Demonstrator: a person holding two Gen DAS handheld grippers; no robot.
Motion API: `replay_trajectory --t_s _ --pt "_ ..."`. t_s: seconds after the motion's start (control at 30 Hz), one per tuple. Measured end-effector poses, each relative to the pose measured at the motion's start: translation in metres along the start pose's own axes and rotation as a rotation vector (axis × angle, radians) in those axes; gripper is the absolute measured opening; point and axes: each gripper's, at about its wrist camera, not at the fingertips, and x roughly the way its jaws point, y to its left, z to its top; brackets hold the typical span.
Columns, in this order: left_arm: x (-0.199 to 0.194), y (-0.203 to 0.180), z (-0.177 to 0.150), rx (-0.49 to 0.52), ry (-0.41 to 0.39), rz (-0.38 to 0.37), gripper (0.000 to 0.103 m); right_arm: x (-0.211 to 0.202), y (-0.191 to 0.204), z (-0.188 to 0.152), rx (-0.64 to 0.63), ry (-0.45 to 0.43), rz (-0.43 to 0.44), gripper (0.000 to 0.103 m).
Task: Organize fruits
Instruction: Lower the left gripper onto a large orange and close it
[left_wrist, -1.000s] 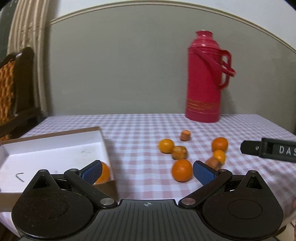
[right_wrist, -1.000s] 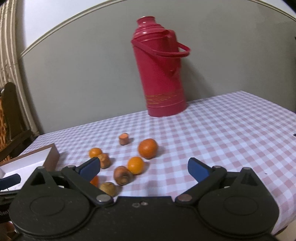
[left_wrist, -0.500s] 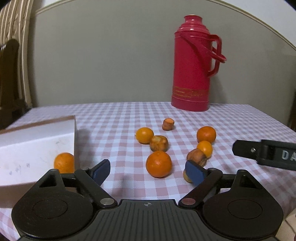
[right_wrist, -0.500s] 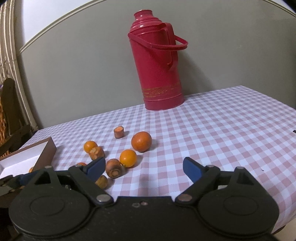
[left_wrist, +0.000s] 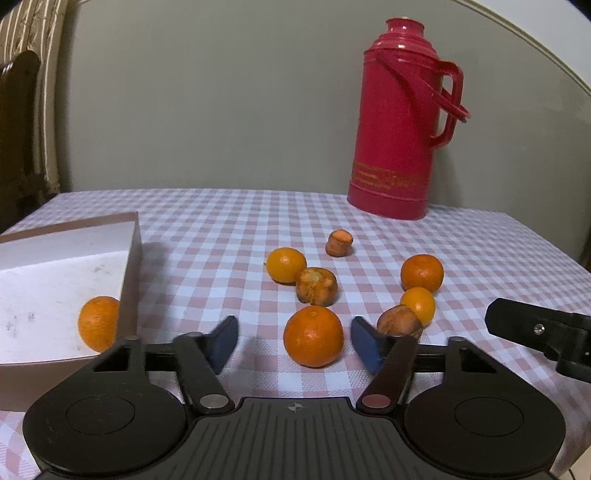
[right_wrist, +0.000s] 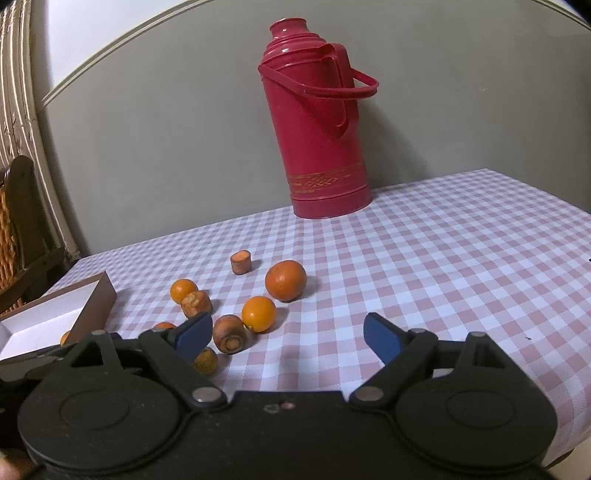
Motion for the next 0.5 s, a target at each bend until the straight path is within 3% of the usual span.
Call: replay_trajectory --t_s 0.2,0.33,0.5 --pt "0.009 -0.006 -0.002 0.005 0.020 -0.012 0.053 0.004 -0.001 0.001 0.002 0.010 -0.001 0.081" --pt "0.009 -0.009 -0.003 0.013 0.033 -0.037 0.037 0.009 0.001 0.001 0.000 0.021 0.006 0.074" --pt "0.005 -0.002 -0.004 0.018 0.030 0.001 0.037 0.017 0.007 0.000 -0.009 0.039 0.016 0.066"
